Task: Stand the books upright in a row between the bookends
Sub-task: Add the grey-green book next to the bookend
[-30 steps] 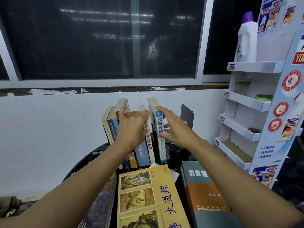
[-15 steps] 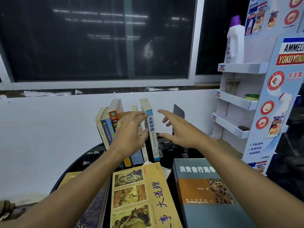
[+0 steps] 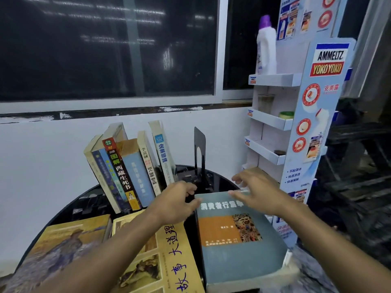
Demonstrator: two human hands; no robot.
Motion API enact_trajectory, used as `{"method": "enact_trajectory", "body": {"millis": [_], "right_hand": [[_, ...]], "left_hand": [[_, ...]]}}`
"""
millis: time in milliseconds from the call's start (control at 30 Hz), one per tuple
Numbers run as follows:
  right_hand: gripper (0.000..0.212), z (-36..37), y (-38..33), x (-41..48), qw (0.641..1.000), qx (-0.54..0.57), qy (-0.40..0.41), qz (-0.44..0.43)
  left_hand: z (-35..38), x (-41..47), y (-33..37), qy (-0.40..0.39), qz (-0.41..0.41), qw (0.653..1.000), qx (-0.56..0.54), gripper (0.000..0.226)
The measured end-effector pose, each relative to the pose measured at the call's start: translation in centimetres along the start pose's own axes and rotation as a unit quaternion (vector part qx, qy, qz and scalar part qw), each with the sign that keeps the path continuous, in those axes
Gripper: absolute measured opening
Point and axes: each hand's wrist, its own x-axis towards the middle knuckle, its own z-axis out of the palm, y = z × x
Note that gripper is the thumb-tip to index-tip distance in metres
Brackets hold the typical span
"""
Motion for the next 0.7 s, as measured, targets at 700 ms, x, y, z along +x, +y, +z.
{"method": "enact_trajectory", "body": {"millis": [700], "right_hand": [[0.054,4.0,4.2,-2.2,0.981,0.096,-0.096,0.141]], "left_hand": [[4.5,2.2,-0.9,-0.053,-0.083,0.988,0.119,0.06]]}}
